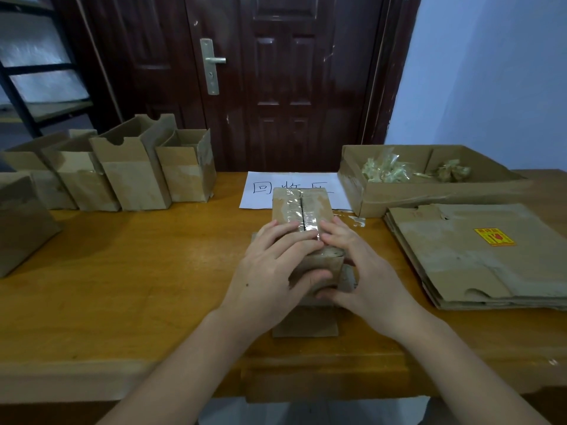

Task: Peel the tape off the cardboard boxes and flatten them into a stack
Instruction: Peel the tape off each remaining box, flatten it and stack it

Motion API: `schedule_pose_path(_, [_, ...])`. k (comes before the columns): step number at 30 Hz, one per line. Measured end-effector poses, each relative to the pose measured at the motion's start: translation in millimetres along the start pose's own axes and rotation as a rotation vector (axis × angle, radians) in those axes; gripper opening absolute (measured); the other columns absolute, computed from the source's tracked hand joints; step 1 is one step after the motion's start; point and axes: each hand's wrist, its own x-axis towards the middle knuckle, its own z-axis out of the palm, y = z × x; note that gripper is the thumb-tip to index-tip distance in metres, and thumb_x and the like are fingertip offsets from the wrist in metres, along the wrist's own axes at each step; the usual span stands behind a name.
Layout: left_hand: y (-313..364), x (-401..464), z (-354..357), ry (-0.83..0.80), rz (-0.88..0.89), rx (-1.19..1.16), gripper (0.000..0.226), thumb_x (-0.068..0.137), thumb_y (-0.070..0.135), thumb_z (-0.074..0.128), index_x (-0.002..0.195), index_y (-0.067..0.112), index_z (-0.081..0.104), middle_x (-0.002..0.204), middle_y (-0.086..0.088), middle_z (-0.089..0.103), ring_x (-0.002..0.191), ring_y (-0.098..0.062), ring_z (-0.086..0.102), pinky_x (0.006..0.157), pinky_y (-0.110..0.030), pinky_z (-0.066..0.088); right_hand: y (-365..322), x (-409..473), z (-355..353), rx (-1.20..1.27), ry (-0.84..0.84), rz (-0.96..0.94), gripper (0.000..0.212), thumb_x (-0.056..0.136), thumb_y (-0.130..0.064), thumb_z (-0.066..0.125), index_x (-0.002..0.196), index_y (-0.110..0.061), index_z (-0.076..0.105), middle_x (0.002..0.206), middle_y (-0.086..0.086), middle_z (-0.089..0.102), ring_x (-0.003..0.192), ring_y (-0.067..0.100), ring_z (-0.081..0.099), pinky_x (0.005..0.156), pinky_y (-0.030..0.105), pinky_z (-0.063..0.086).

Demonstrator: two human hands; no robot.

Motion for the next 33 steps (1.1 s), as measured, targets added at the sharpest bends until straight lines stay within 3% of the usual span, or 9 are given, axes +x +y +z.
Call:
schedule_pose_path(7, [3, 2, -1, 0.041, 0.019, 0.013, 0.036, 0.098, 0.041, 0.062, 0.120, 0.016, 0.076, 0.128, 0.002, 0.071, 0.132, -0.020, 0.057, 0.119, -0.044, 0.036, 0, 0, 1, 0.018, 0.009, 0.015, 0.093, 0.074, -0.025, 0.088, 0.148, -0.038, 0.034, 0.161, -0.019, 0.030, 0.153, 0.000, 0.014, 0.121, 0.044, 0.033])
schedule_pose_path(17, [-1, 5, -3, 0.056, 0.081, 0.061, 0.029, 0.104, 0.031, 0.056, 0.120, 0.016, 0.076, 0.127, 0.000, 0.071, 0.131, -0.022, 0.060, 0.114, -0.047, 0.044, 0, 0, 3, 0.016, 0.028, 0.007, 0.095, 0.073, -0.025, 0.090, 0.146, -0.042, 0.032, 0.161, -0.019, 0.031, 0.153, -0.001, 0.015, 0.122, 0.040, 0.029])
schedule_pose_path(24, [-8, 0, -9, -0.068, 0.066, 0.035, 0.046, 0.101, 0.052, 0.054, 0.133, 0.022, 0.066, 0.140, 0.007, 0.062, 0.143, -0.010, 0.043, 0.126, -0.032, 0.022, -1, -1, 3, 0.020, 0.023, 0.018, 0.093, 0.075, -0.026, 0.089, 0.148, -0.039, 0.032, 0.162, -0.018, 0.030, 0.153, -0.002, 0.013, 0.122, 0.041, 0.030])
schedule_pose_path(28, [-7, 1, -6, -0.011, 0.087, 0.017, 0.035, 0.104, 0.037, 0.054, 0.129, 0.021, 0.070, 0.137, 0.005, 0.065, 0.141, -0.014, 0.049, 0.124, -0.035, 0.027, -1, 0, 2, 0.021, 0.018, 0.028, 0.094, 0.074, -0.024, 0.089, 0.147, -0.038, 0.032, 0.162, -0.019, 0.029, 0.153, -0.003, 0.012, 0.122, 0.044, 0.033])
schedule_pose_path(33, [-6, 2, -8, 0.009, 0.107, 0.040, 0.032, 0.106, 0.029, 0.050, 0.125, 0.019, 0.073, 0.133, 0.001, 0.067, 0.137, -0.018, 0.053, 0.121, -0.039, 0.033, -1, 0, 2, 0.006, 0.016, 0.022, 0.095, 0.074, -0.026, 0.090, 0.147, -0.041, 0.031, 0.161, -0.021, 0.028, 0.152, -0.004, 0.012, 0.122, 0.037, 0.027])
